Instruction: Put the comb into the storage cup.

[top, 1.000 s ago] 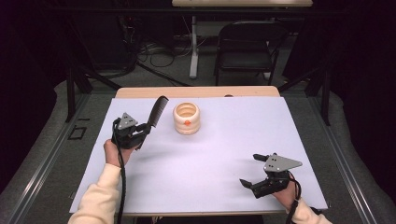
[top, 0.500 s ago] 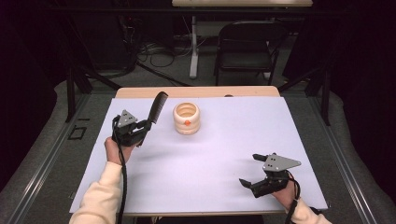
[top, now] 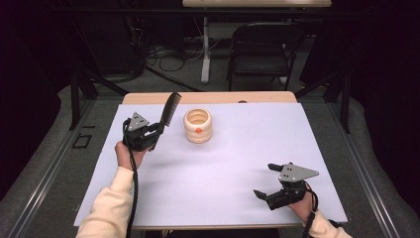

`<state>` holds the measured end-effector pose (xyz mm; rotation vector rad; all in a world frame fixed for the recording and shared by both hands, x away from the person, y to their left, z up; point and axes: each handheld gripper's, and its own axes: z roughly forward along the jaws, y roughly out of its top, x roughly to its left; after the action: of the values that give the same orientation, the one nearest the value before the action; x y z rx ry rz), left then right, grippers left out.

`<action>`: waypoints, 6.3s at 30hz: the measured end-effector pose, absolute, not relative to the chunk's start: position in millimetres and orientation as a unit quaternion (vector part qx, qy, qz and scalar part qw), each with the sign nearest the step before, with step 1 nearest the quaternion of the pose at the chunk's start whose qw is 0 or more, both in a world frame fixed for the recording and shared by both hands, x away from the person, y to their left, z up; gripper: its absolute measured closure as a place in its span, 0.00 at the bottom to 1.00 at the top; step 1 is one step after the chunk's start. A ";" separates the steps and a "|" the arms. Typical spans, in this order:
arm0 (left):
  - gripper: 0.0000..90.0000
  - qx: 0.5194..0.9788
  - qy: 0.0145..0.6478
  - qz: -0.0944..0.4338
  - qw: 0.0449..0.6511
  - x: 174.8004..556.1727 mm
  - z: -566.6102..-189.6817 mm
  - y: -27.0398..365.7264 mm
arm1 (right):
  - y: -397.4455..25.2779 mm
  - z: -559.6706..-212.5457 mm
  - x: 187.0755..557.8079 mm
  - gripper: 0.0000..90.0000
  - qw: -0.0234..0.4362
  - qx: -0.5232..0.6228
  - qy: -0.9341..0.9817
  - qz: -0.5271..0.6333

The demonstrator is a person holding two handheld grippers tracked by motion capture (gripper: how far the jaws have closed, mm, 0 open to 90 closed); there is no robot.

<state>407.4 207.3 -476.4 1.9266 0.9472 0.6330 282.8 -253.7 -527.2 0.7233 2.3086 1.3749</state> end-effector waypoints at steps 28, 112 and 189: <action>0.80 0.762 0.377 0.259 0.459 418.0 -462.7 195.0 | -254.2 -526.5 283.2 0.00 0.182 0.255 0.815 0.487; 0.80 0.746 0.367 0.258 0.493 455.9 -431.0 155.0 | -254.6 -526.5 282.8 0.00 0.176 0.258 0.815 0.488; 0.80 0.706 0.370 0.242 0.553 479.9 -437.5 113.6 | -255.2 -526.6 283.1 0.00 0.174 0.258 0.815 0.488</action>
<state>479.9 113.6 -437.5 1.6697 0.8758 0.5712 283.1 -255.2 -526.6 0.7324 2.3112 1.3842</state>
